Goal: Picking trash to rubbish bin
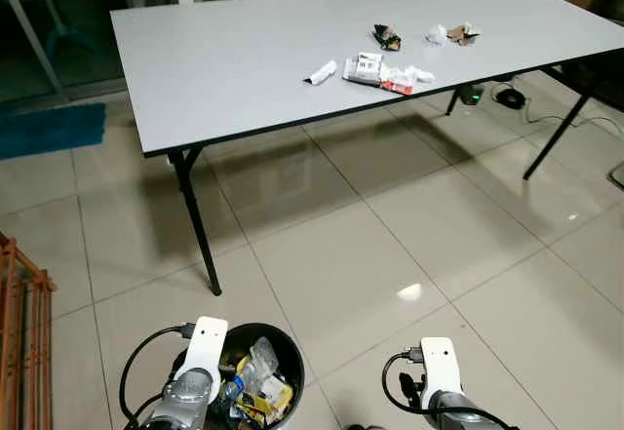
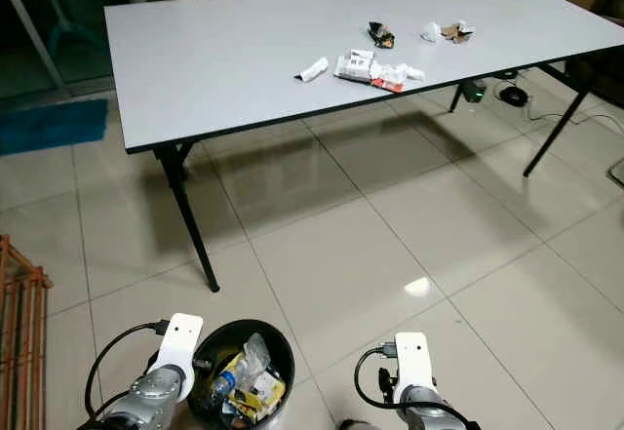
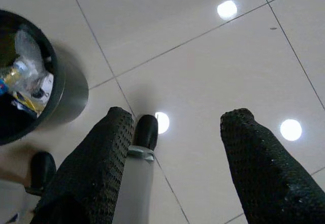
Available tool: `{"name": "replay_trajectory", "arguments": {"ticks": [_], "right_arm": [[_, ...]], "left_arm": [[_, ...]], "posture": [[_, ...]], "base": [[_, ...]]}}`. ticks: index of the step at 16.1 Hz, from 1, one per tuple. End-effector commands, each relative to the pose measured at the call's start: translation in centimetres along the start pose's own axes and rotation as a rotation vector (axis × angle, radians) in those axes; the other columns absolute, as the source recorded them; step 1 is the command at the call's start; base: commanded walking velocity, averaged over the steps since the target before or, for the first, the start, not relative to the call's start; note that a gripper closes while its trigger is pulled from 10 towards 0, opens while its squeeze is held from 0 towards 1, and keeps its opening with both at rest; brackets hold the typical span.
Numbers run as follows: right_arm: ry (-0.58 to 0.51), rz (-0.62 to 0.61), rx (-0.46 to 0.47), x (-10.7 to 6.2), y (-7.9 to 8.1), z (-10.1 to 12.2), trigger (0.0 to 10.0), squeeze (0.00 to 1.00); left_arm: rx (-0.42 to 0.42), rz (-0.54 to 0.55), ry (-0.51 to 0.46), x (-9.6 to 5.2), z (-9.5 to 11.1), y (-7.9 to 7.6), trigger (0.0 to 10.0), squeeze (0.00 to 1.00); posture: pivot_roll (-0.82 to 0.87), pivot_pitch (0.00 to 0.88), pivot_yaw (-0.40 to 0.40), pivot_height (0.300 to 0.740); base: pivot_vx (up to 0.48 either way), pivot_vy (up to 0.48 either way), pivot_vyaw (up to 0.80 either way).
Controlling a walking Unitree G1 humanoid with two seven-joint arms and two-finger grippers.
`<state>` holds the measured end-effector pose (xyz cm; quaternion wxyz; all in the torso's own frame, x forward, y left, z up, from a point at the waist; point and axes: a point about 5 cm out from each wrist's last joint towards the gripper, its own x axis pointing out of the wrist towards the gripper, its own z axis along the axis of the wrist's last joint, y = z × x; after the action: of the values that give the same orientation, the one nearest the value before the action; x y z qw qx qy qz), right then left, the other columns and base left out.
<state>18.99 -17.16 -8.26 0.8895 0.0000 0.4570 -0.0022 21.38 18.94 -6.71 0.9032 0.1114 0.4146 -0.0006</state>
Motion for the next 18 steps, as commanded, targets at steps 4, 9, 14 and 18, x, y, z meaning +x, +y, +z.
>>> {"name": "replay_trajectory", "arguments": {"ticks": [4,9,14,18], "right_arm": [[0.017,-0.023,0.027,-0.08,-0.46,-0.42,10.0,0.0],[0.007,-0.022,0.005,-0.05,-0.47,-0.15,10.0,0.0],[0.011,-0.023,0.006,-0.06,-0.58,-0.18,10.0,0.0],[0.013,-0.018,0.001,-0.05,-0.5,-0.18,10.0,0.0]], "left_arm": [[0.008,-0.001,0.007,0.04,0.08,-0.19,10.0,0.0],[0.0,0.006,0.008,0.06,0.17,-0.09,10.0,0.0],[-0.016,0.01,0.013,0.01,-0.07,-0.17,10.0,0.0],[-0.017,0.011,0.016,-0.02,-0.23,-0.12,10.0,0.0]], "posture": [[0.0,0.0,-0.003,0.74],[0.01,0.0,-0.01,0.74],[0.01,0.013,-0.022,0.74],[0.01,0.023,-0.02,0.74]], "base": [[0.0,-0.254,0.0],[0.0,-0.147,0.48],[0.0,0.0,0.32],[0.0,0.0,0.0]]}}
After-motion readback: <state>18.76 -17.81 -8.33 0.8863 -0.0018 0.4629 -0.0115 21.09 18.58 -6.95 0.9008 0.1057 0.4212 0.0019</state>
